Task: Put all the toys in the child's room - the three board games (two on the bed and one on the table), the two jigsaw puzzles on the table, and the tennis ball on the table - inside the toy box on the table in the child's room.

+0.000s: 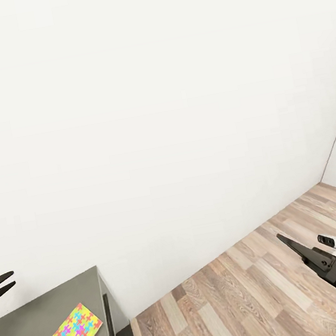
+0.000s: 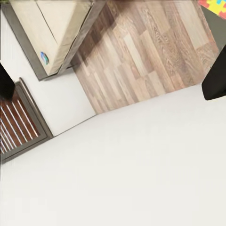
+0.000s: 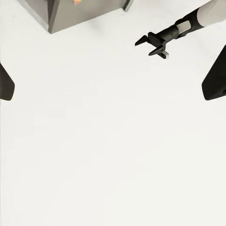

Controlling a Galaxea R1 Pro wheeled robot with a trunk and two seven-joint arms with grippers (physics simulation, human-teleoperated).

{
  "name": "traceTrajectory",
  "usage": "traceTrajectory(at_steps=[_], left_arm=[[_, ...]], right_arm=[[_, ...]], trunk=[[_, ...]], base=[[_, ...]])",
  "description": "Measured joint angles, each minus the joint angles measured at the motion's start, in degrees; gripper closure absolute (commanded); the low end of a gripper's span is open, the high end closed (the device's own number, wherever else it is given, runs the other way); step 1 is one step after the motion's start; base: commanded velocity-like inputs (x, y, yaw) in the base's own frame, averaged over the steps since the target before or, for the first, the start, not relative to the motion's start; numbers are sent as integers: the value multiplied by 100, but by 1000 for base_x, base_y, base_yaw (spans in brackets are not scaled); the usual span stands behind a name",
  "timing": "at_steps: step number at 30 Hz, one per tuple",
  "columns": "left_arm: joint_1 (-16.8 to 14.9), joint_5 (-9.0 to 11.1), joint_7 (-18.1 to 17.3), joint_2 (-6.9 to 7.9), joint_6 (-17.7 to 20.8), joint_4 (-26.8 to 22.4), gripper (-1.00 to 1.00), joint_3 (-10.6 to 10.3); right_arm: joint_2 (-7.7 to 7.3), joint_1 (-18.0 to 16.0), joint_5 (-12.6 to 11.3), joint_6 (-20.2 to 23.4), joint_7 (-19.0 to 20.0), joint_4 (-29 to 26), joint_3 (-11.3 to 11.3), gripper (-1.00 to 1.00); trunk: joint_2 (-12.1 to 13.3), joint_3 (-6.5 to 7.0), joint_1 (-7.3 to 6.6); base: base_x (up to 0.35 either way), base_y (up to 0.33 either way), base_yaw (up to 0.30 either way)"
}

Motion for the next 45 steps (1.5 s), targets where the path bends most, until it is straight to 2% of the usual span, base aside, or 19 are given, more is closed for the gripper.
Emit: traceTrajectory(at_steps=[26,45], left_arm=[[0,0,0,-13,0,0,-100,-1],[0,-23,0,-304,-78,-54,-100,-14]], right_arm=[[0,0,0,8,-9,0,0,-100],[-21,0,3,25,-14,7,-2,-100]], trunk=[[0,0,0],[0,0,0]], base=[[0,0,-280],[0,0,-281]])
